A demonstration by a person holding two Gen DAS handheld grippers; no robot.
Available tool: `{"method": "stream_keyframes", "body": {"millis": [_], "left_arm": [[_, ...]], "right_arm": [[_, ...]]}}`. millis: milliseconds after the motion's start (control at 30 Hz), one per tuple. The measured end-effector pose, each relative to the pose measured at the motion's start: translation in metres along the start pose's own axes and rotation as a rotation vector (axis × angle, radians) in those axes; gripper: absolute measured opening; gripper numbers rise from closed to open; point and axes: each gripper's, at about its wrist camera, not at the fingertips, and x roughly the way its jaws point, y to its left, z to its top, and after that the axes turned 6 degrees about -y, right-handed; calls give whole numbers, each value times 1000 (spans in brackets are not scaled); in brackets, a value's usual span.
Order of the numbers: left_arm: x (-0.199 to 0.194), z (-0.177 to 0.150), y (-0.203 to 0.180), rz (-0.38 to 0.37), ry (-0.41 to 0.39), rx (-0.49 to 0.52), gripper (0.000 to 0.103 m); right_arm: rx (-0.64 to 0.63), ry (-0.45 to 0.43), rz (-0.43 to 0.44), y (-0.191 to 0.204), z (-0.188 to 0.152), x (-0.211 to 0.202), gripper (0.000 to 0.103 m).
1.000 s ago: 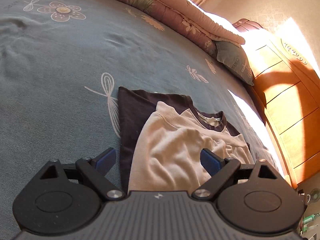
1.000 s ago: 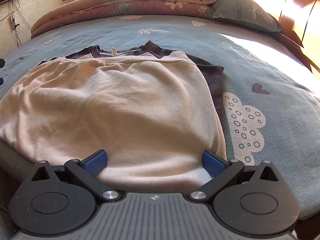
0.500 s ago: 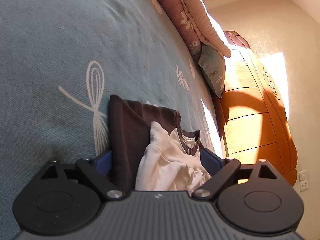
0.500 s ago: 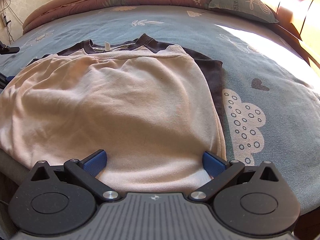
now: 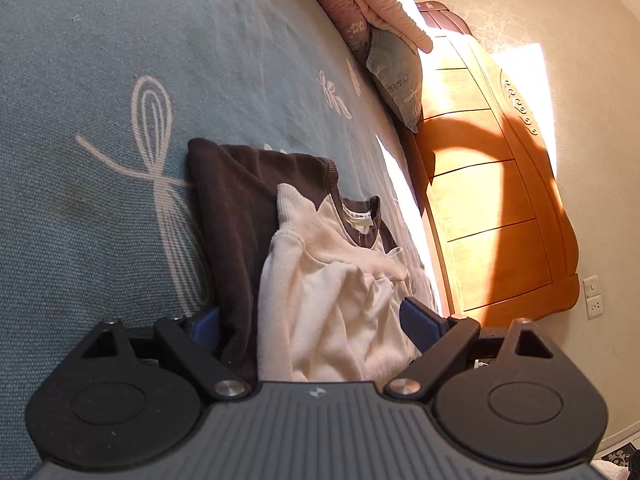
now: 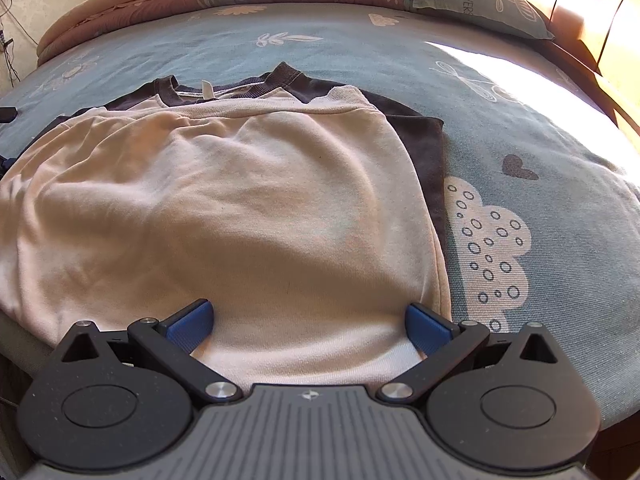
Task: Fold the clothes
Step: 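Roll the left gripper and close it on the sweatshirt's hem end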
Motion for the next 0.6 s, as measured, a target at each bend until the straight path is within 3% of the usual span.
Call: {"method": "stream_keyframes", "body": {"millis": [133, 267, 333, 467, 567, 600], "left_arm": [[26, 27, -7, 26, 9, 7, 90], [26, 13, -11, 31, 103, 10, 87], [17, 3, -7, 28, 111, 29, 77], [19, 11, 11, 64, 67, -63, 41], [33, 18, 3, 102, 108, -24, 36], [34, 18, 0, 134, 115, -5, 31]], "right_arm": [[1, 4, -3, 1, 0, 0, 103], [0, 4, -1, 1, 0, 0, 103], [-1, 2, 4, -1, 0, 0, 103], [-4, -12, 8, -1, -2, 0, 103], [-3, -16, 8, -1, -3, 0, 103], [2, -16, 9, -2, -3, -1, 103]]}}
